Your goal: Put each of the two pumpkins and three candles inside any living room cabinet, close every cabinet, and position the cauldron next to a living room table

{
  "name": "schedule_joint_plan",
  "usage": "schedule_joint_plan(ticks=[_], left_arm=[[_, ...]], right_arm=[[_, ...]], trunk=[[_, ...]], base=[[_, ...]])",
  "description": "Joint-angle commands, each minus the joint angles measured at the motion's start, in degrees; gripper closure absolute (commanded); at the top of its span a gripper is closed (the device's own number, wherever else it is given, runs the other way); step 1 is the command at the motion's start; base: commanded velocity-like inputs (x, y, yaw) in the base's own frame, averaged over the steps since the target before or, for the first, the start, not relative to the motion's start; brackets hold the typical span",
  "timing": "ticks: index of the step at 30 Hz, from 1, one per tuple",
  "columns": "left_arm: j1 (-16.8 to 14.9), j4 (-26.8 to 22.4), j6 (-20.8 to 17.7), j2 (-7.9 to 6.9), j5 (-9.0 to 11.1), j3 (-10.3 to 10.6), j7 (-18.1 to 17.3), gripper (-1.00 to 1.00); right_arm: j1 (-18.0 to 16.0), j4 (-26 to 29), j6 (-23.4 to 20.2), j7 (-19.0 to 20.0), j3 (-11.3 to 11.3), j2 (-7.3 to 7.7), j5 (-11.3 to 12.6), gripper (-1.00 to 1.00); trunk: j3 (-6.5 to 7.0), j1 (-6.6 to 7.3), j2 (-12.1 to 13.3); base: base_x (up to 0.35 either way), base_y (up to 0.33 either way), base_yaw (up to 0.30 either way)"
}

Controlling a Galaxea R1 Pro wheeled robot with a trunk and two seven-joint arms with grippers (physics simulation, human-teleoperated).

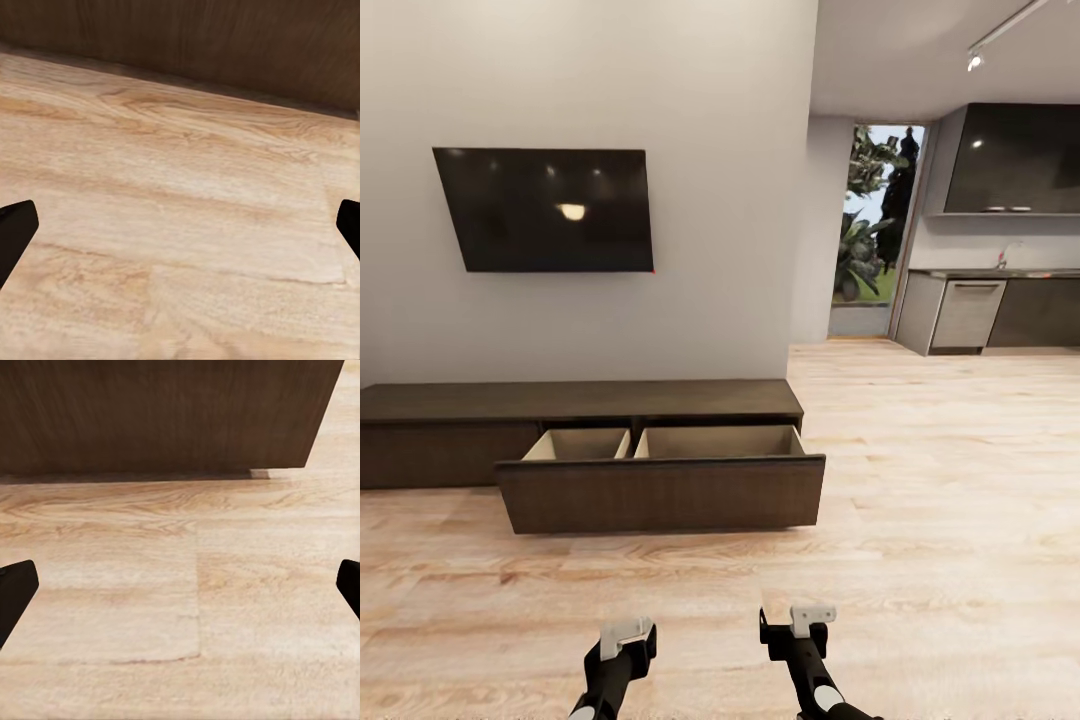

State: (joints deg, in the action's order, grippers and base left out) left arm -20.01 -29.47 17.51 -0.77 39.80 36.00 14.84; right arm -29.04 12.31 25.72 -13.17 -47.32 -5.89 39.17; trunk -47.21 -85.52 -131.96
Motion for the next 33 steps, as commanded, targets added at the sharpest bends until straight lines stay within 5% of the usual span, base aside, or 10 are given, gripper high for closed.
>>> schedule_joint_plan(ticks=[1,23,33], left_arm=[[0.0,-0.1,0.3,-0.08,0.3,0.5,0.5,-1.00],[0.1,-0.1,0.3,-0.02,-0.2,0.6,0.3,-1.00],[0.1,-0.6,0.3,-0.09,-0.2,0.8,0.4,-1.00]], right_arm=[[-0.1,0.0,0.2,-0.4,-0.5,0.00,0.2,-1.00],[-0.1,-0.1,0.6,-0.4,-0.5,0.00,0.2,-1.00],[-0.1,-0.1,0.5,-0.4,-0.5,0.00,0.4,-1.00]], trunk=[[-0.24,-0.21,-0.4],[-4.19,-5.05,-9.3],[-4.19,-5.05,-9.3]], base=[[0.000,0.000,0.000],[0.000,0.000,0.000],[0.031,0.000,0.000]])
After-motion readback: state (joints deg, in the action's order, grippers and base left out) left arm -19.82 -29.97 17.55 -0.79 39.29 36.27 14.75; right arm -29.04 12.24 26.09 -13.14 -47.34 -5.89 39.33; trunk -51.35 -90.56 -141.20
